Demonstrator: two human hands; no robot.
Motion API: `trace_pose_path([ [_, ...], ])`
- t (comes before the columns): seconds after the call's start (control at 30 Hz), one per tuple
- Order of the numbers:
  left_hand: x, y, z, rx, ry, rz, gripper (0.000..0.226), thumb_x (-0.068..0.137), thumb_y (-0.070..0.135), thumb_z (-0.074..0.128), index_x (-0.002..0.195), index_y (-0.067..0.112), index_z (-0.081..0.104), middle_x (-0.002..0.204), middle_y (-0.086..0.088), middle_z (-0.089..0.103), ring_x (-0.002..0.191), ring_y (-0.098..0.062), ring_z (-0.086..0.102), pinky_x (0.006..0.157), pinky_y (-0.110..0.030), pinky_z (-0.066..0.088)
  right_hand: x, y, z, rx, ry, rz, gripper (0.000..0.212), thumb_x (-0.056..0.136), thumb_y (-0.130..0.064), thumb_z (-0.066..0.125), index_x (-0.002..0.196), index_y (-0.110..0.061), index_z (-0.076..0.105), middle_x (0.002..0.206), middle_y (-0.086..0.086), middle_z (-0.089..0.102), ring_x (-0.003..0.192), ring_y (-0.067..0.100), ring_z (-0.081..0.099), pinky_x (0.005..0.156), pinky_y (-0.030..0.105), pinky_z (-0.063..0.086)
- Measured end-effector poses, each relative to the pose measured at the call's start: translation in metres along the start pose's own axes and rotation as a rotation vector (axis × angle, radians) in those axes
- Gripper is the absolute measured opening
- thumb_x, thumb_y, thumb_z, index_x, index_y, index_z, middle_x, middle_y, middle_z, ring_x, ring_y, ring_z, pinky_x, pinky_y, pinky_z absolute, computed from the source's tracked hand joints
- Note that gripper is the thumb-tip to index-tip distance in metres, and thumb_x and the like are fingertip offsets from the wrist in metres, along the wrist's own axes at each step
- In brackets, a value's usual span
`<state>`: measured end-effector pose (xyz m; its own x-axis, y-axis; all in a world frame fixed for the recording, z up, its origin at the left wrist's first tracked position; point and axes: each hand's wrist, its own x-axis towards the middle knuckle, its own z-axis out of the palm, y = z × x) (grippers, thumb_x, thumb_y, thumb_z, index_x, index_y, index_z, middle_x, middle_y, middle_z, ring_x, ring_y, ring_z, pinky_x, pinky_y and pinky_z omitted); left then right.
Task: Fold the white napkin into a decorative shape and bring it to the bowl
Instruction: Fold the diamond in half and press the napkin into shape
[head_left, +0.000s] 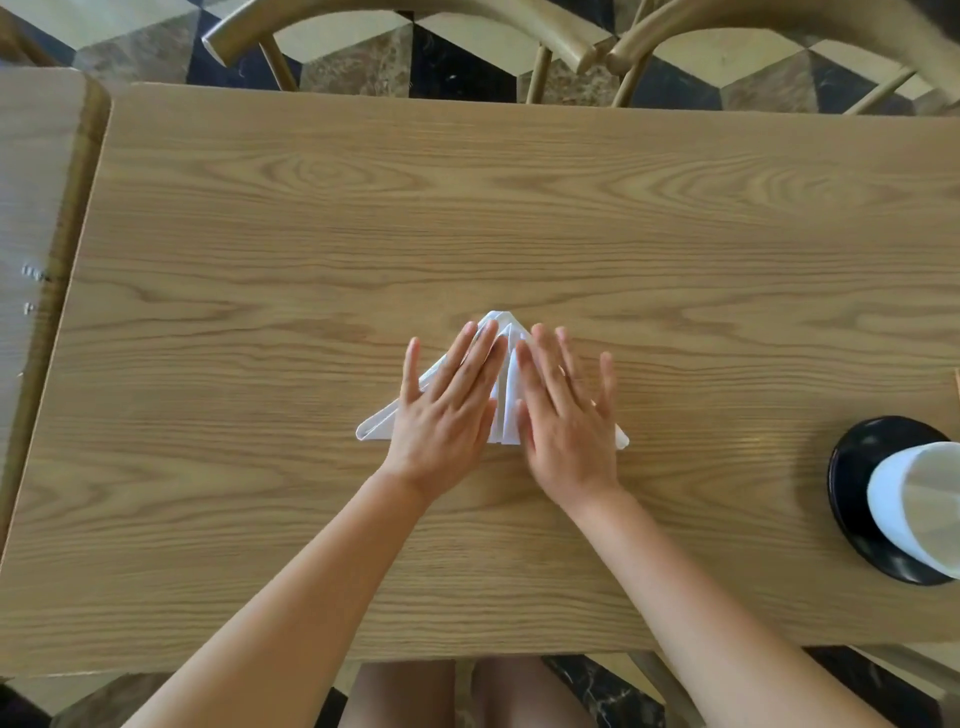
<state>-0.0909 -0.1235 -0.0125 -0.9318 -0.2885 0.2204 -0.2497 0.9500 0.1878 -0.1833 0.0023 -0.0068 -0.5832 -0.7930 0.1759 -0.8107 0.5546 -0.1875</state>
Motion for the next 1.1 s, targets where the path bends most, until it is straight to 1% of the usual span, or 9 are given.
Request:
trace_pose_path([
  [0.17, 0.006, -0.013, 0.016, -0.055, -0.161, -0.036, 0.052, 0.095, 0.028, 0.033, 0.145, 0.013, 0.032, 0.153, -0.001, 0.026, 0.141, -0.016, 0.024, 0.112, -0.048, 0.023, 0.008, 0.009, 0.015, -0.033, -0.233, -0.004, 0.054, 0.095, -0.033, 0.026, 0.145, -0.01, 0.026, 0.153, 0.002, 0.024, 0.141, 0.017, 0.019, 0.112, 0.05, 0.02],
  [0.3, 0.007, -0.009, 0.017, -0.05, -0.219, -0.092, 0.055, 0.093, 0.032, 0.03, 0.146, 0.016, 0.03, 0.154, 0.001, 0.027, 0.142, -0.017, 0.022, 0.113, -0.044, 0.018, 0.008, 0.008, 0.017, -0.038, -0.274, 0.018, 0.058, 0.093, -0.034, 0.025, 0.146, -0.012, 0.023, 0.154, 0.001, 0.022, 0.141, 0.017, 0.02, 0.113, 0.047, 0.02],
  [0.43, 0.007, -0.009, 0.01, 0.008, -0.25, -0.091, 0.056, 0.093, 0.035, 0.03, 0.146, 0.017, 0.026, 0.155, -0.002, 0.024, 0.142, -0.017, 0.02, 0.113, -0.048, 0.012, 0.012, 0.006, 0.01, -0.031, -0.295, 0.007, 0.056, 0.093, -0.035, 0.025, 0.144, -0.012, 0.027, 0.154, 0.001, 0.022, 0.142, 0.017, 0.019, 0.113, 0.052, 0.02],
  [0.53, -0.018, -0.015, 0.002, 0.027, -0.221, -0.181, 0.057, 0.093, 0.039, 0.029, 0.147, 0.019, 0.025, 0.156, -0.004, 0.019, 0.143, -0.018, 0.014, 0.113, -0.053, 0.004, -0.002, 0.016, 0.003, -0.058, -0.265, -0.014, 0.052, 0.095, -0.035, 0.028, 0.144, -0.019, 0.029, 0.154, -0.002, 0.02, 0.143, 0.017, 0.013, 0.113, 0.056, 0.008],
  [0.67, -0.048, -0.025, -0.002, 0.003, -0.2, -0.207, 0.054, 0.093, 0.041, 0.03, 0.144, 0.022, 0.036, 0.154, -0.007, 0.023, 0.142, -0.022, 0.018, 0.11, -0.047, 0.017, -0.019, 0.032, 0.0, -0.055, -0.284, -0.027, 0.054, 0.094, -0.036, 0.031, 0.146, -0.025, 0.024, 0.154, -0.004, 0.018, 0.142, 0.017, 0.015, 0.112, 0.054, 0.011],
  [0.83, -0.044, -0.025, -0.003, -0.006, -0.276, -0.232, 0.056, 0.092, 0.043, 0.03, 0.144, 0.025, 0.033, 0.153, -0.005, 0.027, 0.141, -0.022, 0.018, 0.11, -0.044, 0.016, -0.014, 0.033, 0.002, -0.027, -0.347, -0.003, 0.057, 0.092, -0.036, 0.031, 0.146, -0.024, 0.023, 0.155, -0.002, 0.019, 0.142, 0.019, 0.017, 0.112, 0.053, 0.015],
  [0.9, -0.045, -0.025, -0.005, 0.015, -0.316, -0.218, 0.057, 0.092, 0.046, 0.028, 0.145, 0.026, 0.03, 0.154, -0.005, 0.025, 0.142, -0.02, 0.014, 0.111, -0.045, 0.012, -0.014, 0.032, -0.002, -0.016, -0.361, -0.002, 0.056, 0.092, -0.037, 0.029, 0.146, -0.024, 0.022, 0.154, -0.001, 0.019, 0.142, 0.02, 0.019, 0.111, 0.055, 0.019],
  [1.0, -0.044, -0.02, -0.011, 0.057, -0.292, -0.261, 0.061, 0.093, 0.052, 0.022, 0.147, 0.025, 0.022, 0.157, -0.003, 0.014, 0.144, -0.017, 0.007, 0.112, -0.052, -0.01, -0.015, 0.031, -0.006, 0.008, -0.332, 0.0, 0.057, 0.092, -0.041, 0.029, 0.146, -0.023, 0.021, 0.154, 0.005, 0.019, 0.141, 0.022, 0.019, 0.11, 0.055, 0.021],
  [1.1, -0.032, 0.005, -0.016, -0.007, -0.213, -0.201, 0.059, 0.095, 0.049, 0.02, 0.148, 0.025, 0.019, 0.157, -0.004, 0.011, 0.145, -0.019, 0.009, 0.111, -0.056, -0.011, -0.026, 0.031, -0.013, 0.068, -0.206, 0.215, 0.06, 0.09, -0.043, 0.036, 0.142, -0.015, 0.031, 0.144, 0.015, 0.04, 0.131, 0.032, 0.038, 0.101, 0.051, 0.036],
])
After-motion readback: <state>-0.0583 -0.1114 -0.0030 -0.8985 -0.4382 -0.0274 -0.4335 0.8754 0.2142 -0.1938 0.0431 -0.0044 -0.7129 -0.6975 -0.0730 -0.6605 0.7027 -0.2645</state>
